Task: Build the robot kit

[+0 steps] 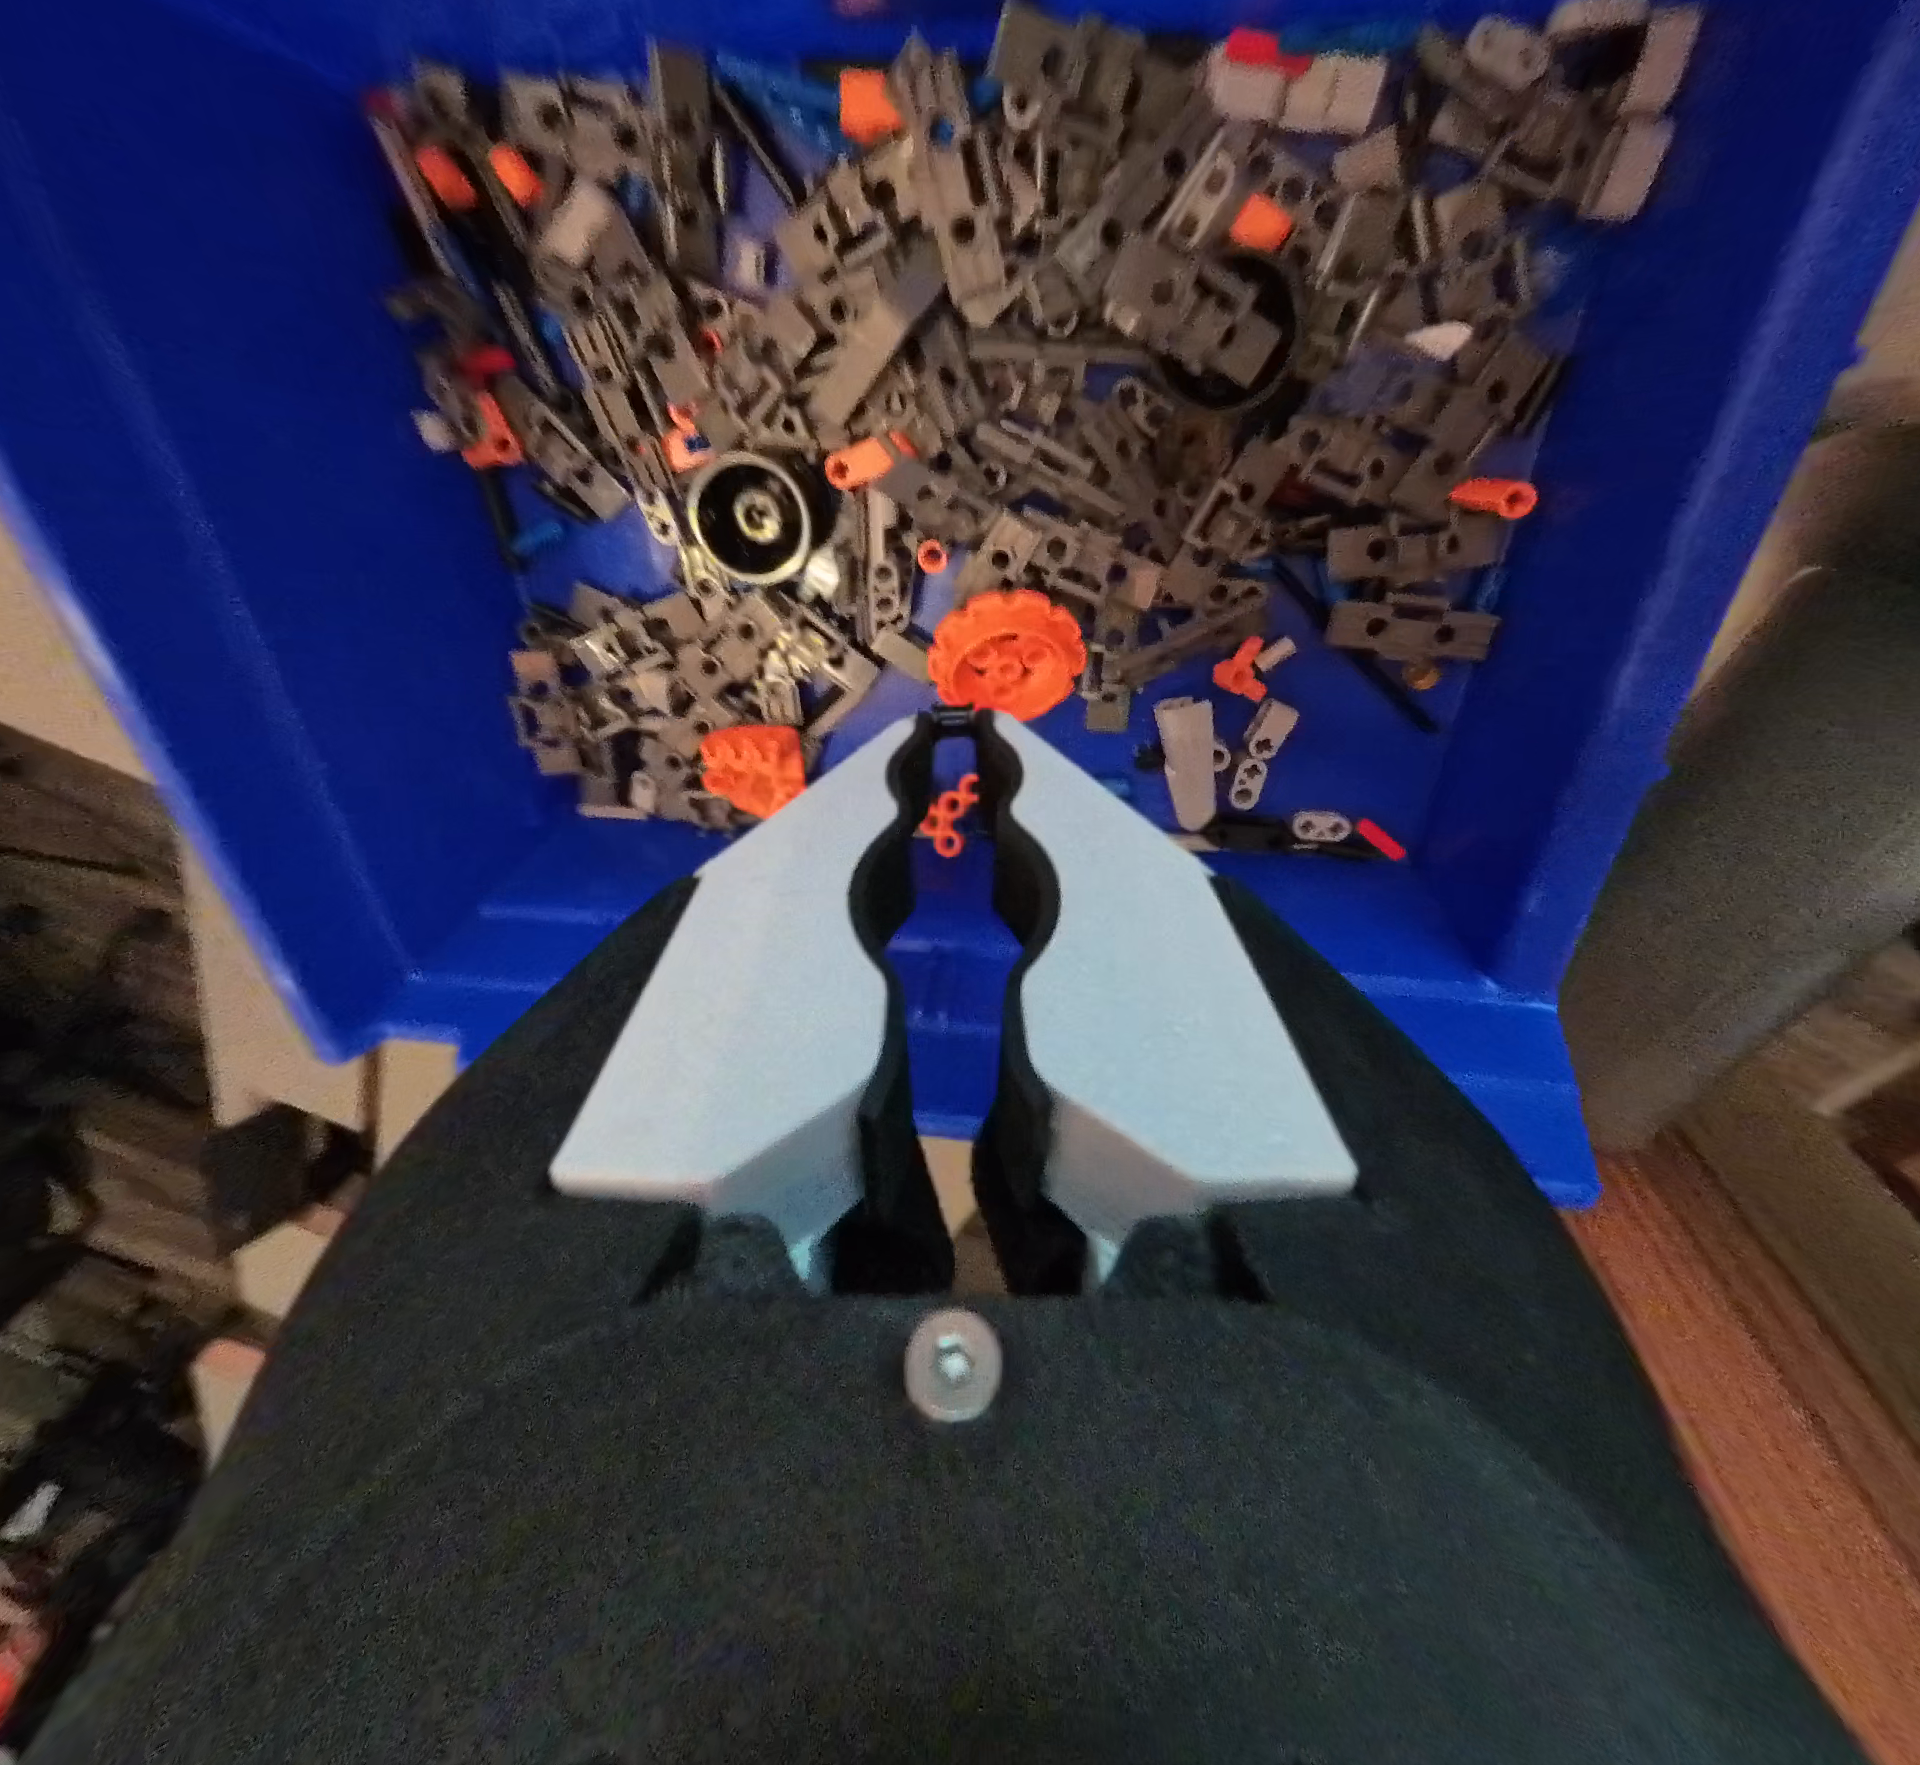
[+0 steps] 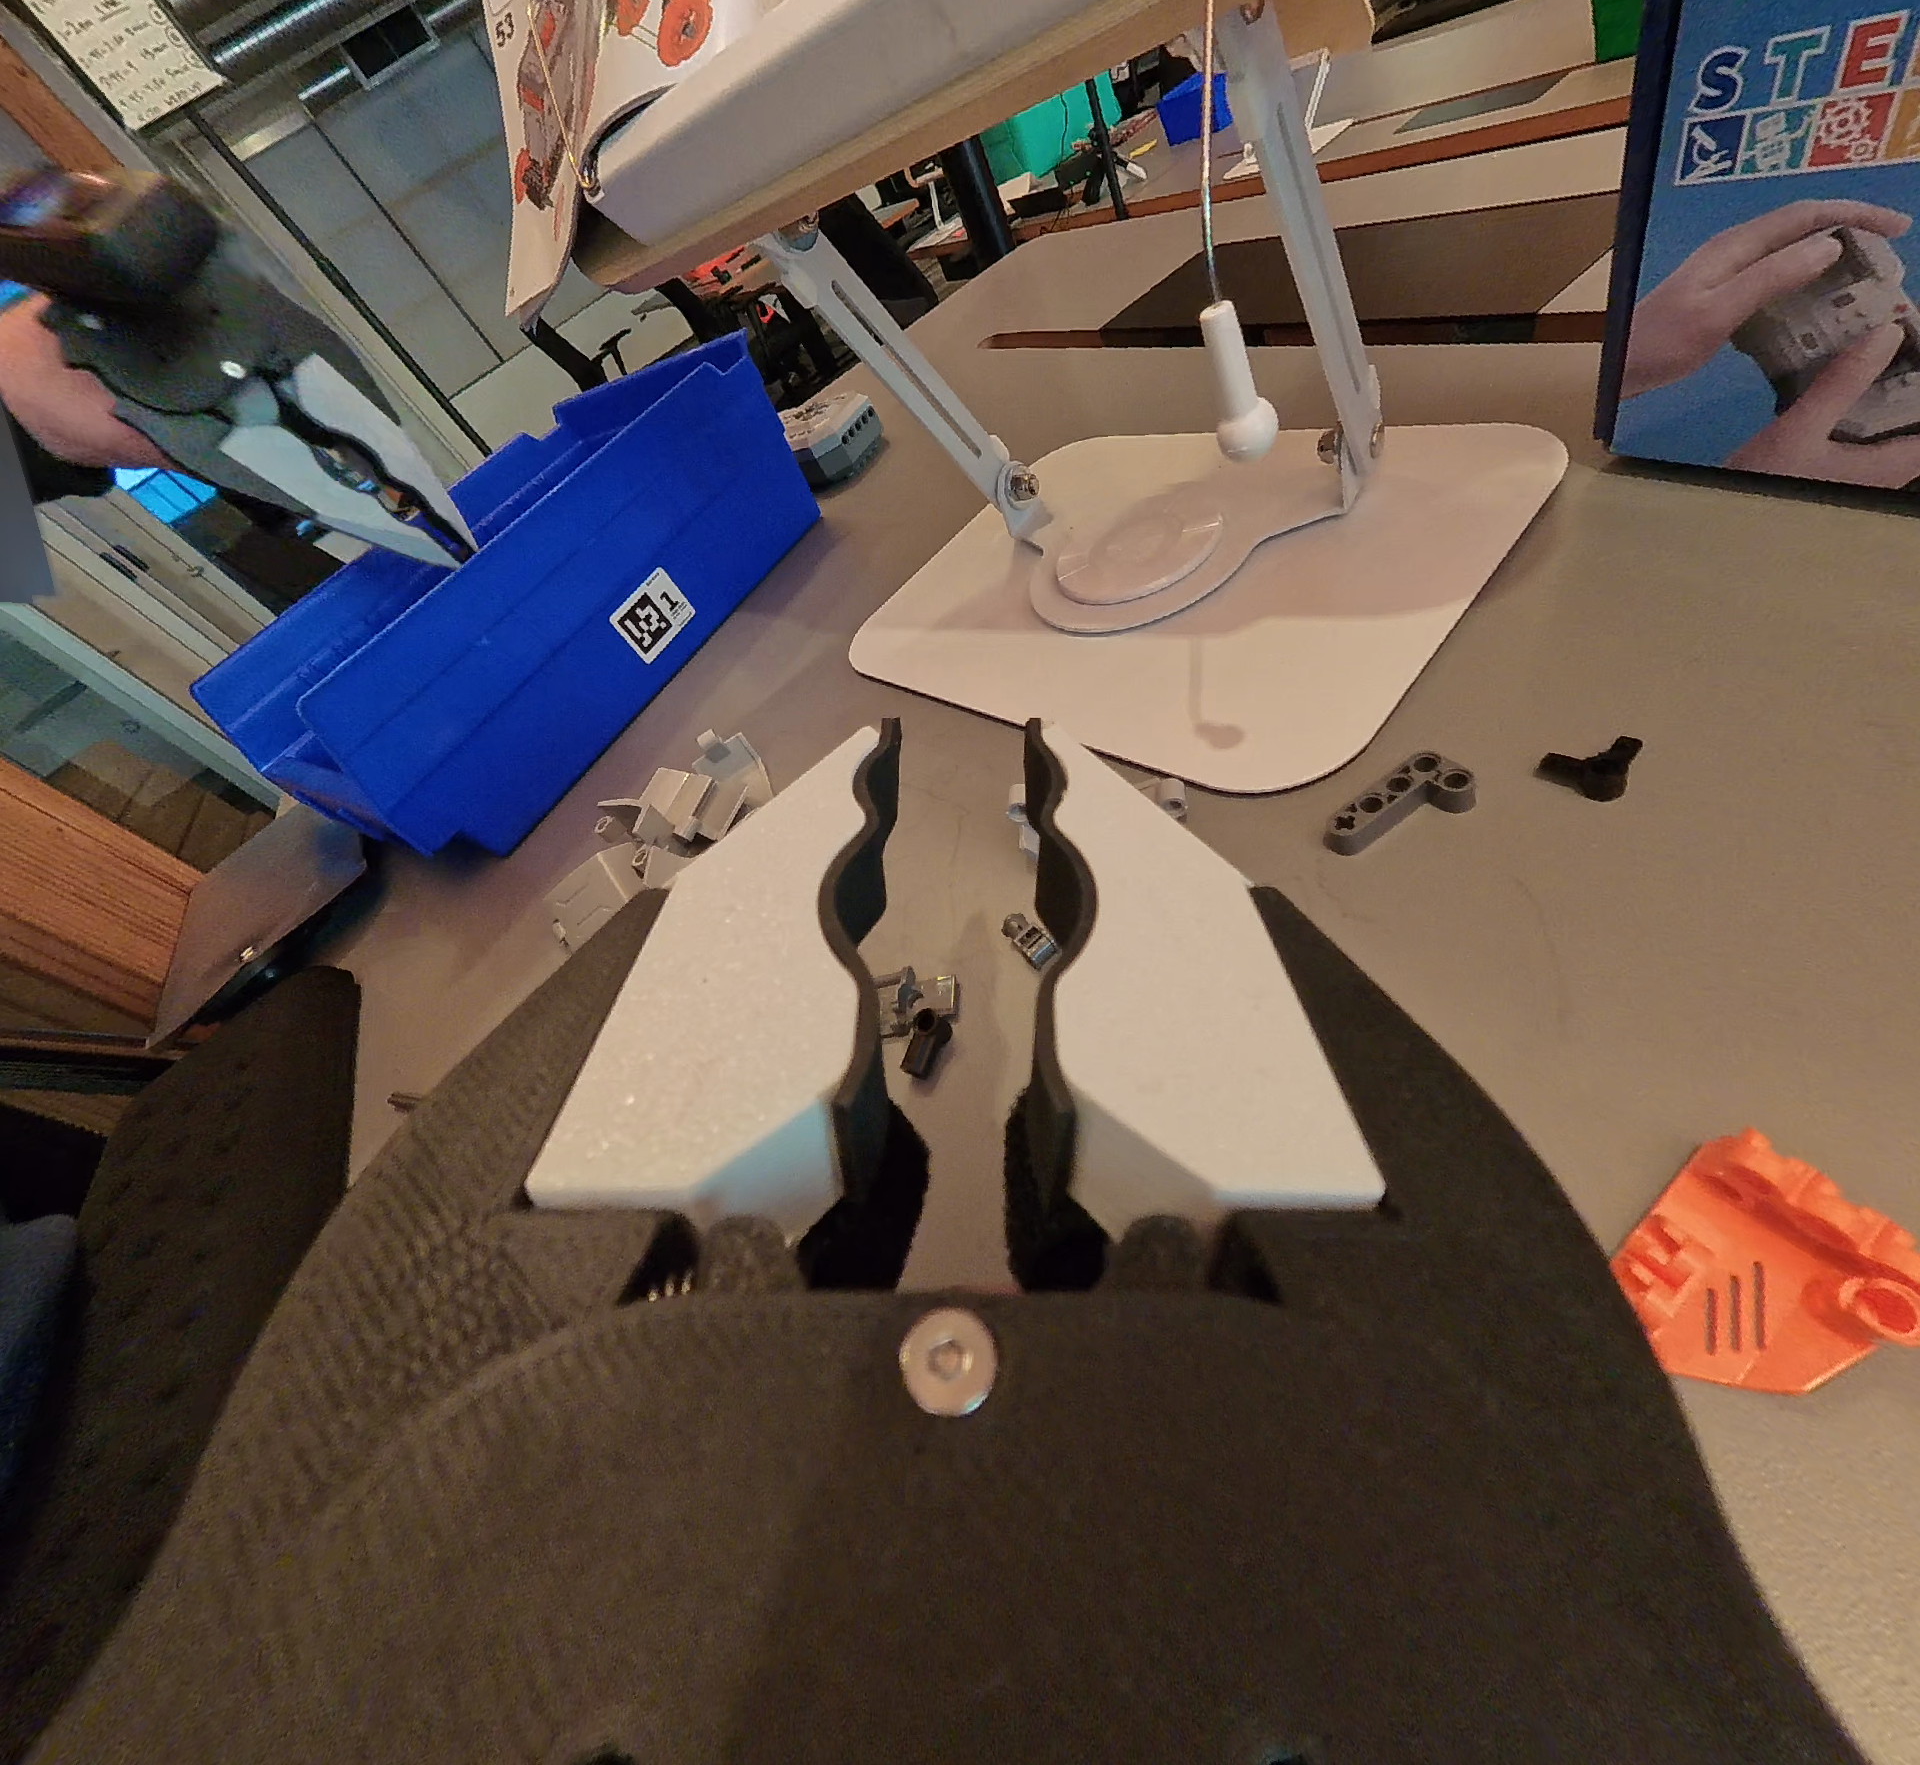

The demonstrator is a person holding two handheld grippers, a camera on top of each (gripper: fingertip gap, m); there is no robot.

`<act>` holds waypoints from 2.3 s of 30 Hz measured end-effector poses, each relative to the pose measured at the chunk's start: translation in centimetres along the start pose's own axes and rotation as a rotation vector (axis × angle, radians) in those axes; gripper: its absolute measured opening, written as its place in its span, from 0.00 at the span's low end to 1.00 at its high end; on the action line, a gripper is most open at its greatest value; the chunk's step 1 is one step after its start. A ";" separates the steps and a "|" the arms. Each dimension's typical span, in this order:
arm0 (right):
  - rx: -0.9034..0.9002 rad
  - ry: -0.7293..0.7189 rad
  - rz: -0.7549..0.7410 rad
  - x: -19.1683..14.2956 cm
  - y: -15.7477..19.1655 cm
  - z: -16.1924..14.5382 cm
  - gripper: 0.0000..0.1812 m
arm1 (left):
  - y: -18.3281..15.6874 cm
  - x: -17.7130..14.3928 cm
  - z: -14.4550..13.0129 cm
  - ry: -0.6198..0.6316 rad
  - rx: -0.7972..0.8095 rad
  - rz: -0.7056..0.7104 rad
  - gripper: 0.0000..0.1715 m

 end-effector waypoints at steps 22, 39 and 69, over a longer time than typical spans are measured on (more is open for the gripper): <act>-0.012 0.012 -0.008 0.0 0.1 -0.1 0.12 | -14.0 3.6 25.1 -0.353 0.100 -0.101 0.04; -0.007 0.011 -0.008 0.0 0.0 -0.1 0.12 | -8.4 -4.2 16.7 -0.352 0.026 -0.062 0.06; 0.010 0.000 0.000 -0.1 -0.1 0.0 0.12 | -3.5 7.5 -1.7 0.492 0.040 -0.386 0.04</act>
Point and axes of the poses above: each gripper's, where its closed fingertips meet, x out along the fingers, z out of its top, y = z × x across the jaws, the point moved 8 cm from there along -x, back along the fingers, and after that the axes turned 8 degrees about x, right-handed, at the moved point
